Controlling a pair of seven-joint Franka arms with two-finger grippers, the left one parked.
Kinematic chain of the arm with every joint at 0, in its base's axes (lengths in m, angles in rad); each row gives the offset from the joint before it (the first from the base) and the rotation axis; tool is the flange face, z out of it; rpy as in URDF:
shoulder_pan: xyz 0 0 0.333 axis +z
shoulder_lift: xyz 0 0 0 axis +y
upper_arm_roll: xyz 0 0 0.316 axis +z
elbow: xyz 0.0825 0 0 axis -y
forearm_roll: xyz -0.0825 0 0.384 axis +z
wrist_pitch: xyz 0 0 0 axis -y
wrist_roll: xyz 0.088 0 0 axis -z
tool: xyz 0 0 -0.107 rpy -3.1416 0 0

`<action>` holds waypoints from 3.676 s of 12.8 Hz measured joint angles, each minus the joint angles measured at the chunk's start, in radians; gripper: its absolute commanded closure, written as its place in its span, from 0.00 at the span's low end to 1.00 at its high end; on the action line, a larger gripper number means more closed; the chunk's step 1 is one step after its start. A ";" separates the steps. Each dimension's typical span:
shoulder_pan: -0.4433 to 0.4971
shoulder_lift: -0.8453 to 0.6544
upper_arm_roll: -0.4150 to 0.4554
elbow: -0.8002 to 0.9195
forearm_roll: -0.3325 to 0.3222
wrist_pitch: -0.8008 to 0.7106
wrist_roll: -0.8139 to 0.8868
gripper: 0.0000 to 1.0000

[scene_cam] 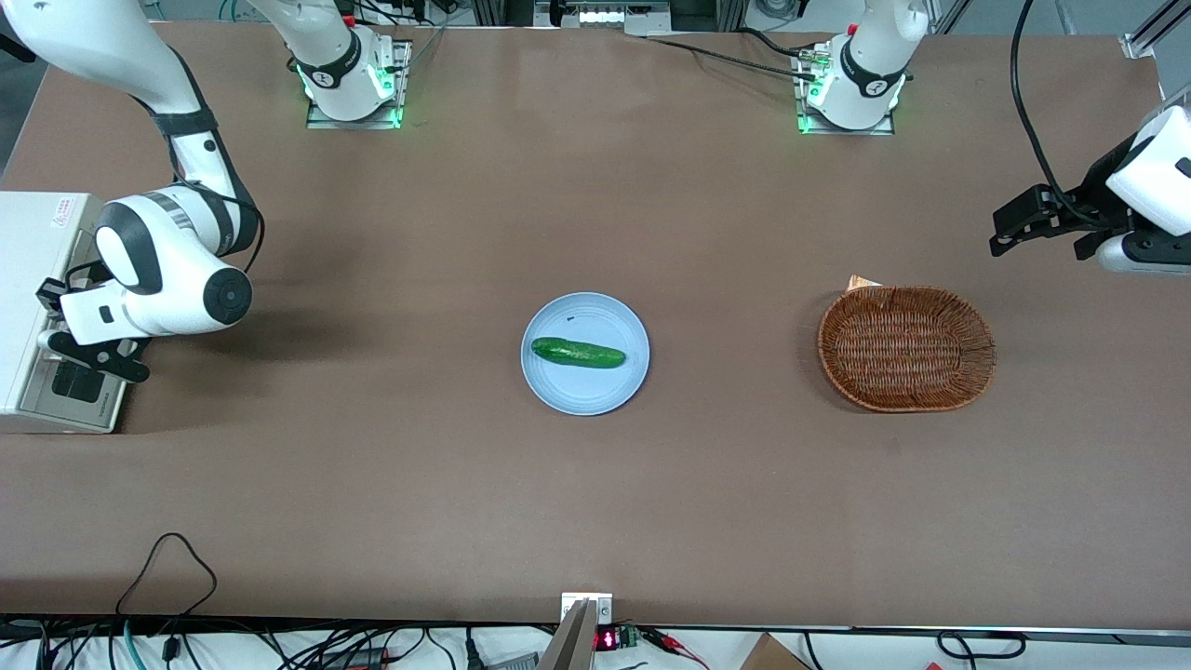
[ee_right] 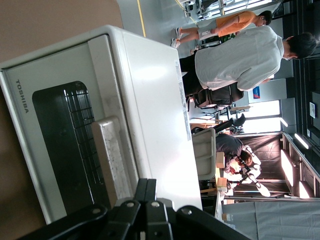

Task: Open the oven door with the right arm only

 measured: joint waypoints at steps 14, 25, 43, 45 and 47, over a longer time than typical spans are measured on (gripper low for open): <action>-0.015 0.038 0.000 -0.001 -0.022 0.014 0.060 0.99; -0.017 0.043 0.000 -0.007 -0.047 0.012 0.060 0.99; 0.068 0.086 0.024 -0.016 0.006 0.001 0.058 0.96; 0.081 0.103 0.029 -0.015 0.009 0.001 0.059 0.96; 0.092 0.117 0.032 -0.014 0.012 0.004 0.060 0.97</action>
